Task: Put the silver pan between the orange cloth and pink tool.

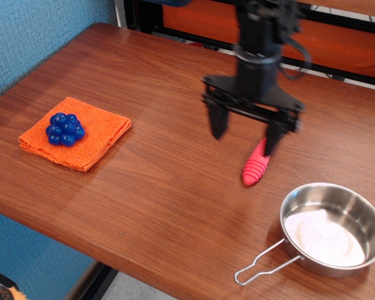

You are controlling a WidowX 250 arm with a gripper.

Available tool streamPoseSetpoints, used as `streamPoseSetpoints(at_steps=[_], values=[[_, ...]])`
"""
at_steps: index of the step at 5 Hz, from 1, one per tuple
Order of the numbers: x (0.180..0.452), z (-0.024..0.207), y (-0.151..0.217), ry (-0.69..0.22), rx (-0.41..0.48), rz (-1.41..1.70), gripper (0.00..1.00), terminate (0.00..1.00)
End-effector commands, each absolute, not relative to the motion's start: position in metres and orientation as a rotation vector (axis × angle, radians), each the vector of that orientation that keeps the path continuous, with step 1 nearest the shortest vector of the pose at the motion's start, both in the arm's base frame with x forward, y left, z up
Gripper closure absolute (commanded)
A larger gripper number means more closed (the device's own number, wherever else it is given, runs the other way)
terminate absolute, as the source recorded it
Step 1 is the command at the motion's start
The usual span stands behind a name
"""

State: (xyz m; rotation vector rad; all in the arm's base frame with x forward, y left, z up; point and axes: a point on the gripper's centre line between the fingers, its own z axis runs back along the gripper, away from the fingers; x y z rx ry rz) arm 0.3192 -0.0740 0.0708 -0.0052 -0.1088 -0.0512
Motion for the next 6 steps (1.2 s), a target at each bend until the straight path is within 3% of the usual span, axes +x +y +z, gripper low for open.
streamPoseSetpoints(at_steps=[1, 3, 5, 6], values=[[0.296, 0.074, -0.117, -0.154, -0.017, -0.205, 0.0, 0.0], [0.286, 0.051, -0.124, -0.12, 0.009, -0.222, 0.0, 0.0], [0.29, 0.025, -0.123, -0.129, -0.063, -0.242, 0.0, 0.0], [0.291, 0.018, -0.128, -0.128, -0.037, -0.26, 0.0, 0.0]])
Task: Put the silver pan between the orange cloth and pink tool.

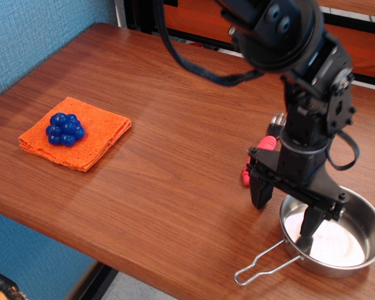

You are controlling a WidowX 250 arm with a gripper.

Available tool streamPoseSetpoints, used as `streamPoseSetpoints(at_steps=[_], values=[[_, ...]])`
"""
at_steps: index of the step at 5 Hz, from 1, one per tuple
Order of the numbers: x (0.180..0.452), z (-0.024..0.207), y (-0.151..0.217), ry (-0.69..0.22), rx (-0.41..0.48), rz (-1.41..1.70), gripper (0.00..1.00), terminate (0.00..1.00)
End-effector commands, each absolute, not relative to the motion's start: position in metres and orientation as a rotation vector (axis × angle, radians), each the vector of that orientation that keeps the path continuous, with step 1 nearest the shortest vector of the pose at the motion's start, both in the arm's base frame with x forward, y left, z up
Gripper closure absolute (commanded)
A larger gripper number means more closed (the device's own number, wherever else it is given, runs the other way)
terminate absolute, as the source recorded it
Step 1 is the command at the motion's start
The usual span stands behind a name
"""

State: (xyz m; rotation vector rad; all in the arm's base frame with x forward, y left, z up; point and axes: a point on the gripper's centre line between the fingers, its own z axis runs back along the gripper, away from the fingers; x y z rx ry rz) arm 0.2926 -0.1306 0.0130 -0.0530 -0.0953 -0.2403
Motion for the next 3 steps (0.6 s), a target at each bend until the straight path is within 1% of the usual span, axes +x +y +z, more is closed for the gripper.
streamPoseSetpoints(at_steps=[1, 2, 3], values=[[0.2912, 0.018, -0.1282, -0.135, -0.043, -0.256, 0.0, 0.0], [0.2898, 0.0199, -0.1285, -0.154, -0.052, -0.258, 1.0, 0.0], [0.2901, 0.0232, -0.1294, -0.151, -0.051, -0.256, 1.0, 0.0]])
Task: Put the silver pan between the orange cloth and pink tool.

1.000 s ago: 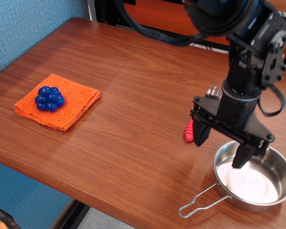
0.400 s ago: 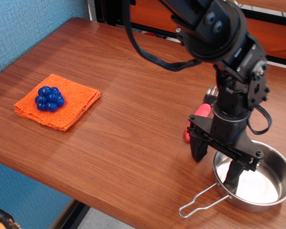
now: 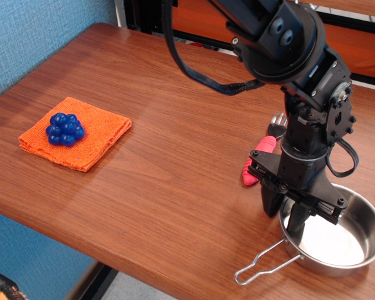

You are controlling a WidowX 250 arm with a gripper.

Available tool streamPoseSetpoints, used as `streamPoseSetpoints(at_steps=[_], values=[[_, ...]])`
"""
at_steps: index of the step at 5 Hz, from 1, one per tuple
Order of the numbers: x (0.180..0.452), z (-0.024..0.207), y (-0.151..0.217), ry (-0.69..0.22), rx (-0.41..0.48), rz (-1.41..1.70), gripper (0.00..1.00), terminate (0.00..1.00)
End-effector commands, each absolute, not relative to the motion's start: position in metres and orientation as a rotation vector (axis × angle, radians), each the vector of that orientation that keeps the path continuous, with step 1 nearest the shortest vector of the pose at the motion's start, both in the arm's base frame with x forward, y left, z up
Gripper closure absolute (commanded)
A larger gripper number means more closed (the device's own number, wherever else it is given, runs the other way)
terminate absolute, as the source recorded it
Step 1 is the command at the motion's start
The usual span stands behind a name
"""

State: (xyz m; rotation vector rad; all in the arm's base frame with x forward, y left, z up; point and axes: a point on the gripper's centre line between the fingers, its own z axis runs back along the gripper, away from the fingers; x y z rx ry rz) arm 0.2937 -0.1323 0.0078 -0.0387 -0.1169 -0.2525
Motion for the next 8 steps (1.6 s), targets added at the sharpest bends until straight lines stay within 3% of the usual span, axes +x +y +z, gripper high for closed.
streamPoseSetpoints(at_steps=[1, 3, 4, 6, 8], values=[[0.295, 0.037, -0.125, -0.156, -0.07, -0.227, 1.0, 0.0], [0.309, 0.073, -0.109, -0.184, -0.128, -0.137, 1.0, 0.0], [0.318, 0.083, -0.088, -0.195, -0.114, -0.062, 1.0, 0.0], [0.343, 0.083, -0.015, -0.226, -0.02, 0.182, 1.0, 0.0], [0.377, 0.065, 0.041, -0.204, 0.03, 0.384, 1.0, 0.0]])
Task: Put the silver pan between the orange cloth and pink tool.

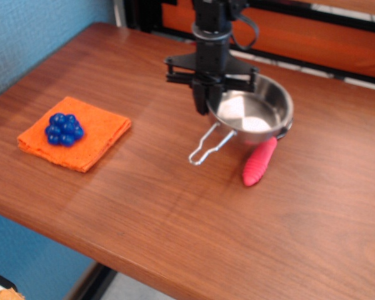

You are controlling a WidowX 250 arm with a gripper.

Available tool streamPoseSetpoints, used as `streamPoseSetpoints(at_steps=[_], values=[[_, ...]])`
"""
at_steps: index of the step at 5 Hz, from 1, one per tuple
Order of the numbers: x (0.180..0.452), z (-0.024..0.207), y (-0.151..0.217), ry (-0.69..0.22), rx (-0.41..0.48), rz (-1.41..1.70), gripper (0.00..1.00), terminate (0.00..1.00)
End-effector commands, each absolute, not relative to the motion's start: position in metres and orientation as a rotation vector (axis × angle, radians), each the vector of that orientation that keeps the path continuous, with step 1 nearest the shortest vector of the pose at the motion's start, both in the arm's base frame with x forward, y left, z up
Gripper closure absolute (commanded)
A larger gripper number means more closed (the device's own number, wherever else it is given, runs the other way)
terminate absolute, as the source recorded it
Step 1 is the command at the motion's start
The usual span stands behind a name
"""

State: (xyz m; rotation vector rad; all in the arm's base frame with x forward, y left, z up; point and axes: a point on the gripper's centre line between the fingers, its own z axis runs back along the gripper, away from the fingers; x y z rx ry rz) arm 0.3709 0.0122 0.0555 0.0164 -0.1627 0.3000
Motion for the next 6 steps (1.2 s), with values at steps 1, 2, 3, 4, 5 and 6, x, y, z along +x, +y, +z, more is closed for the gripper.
streamPoseSetpoints(at_steps=[1, 2, 3, 4, 5, 6], values=[[0.383, 0.053, 0.059, -0.206, 0.05, 0.426, 1.0, 0.0], [0.38, 0.046, 0.071, -0.196, 0.06, 0.447, 1.0, 0.0], [0.372, 0.044, 0.078, -0.193, 0.07, 0.454, 1.0, 0.0], [0.368, 0.043, 0.086, -0.194, 0.07, 0.466, 1.0, 0.0], [0.366, 0.042, 0.087, -0.184, 0.083, 0.458, 1.0, 0.0], [0.365, 0.046, 0.088, -0.176, 0.077, 0.458, 0.0, 0.0]])
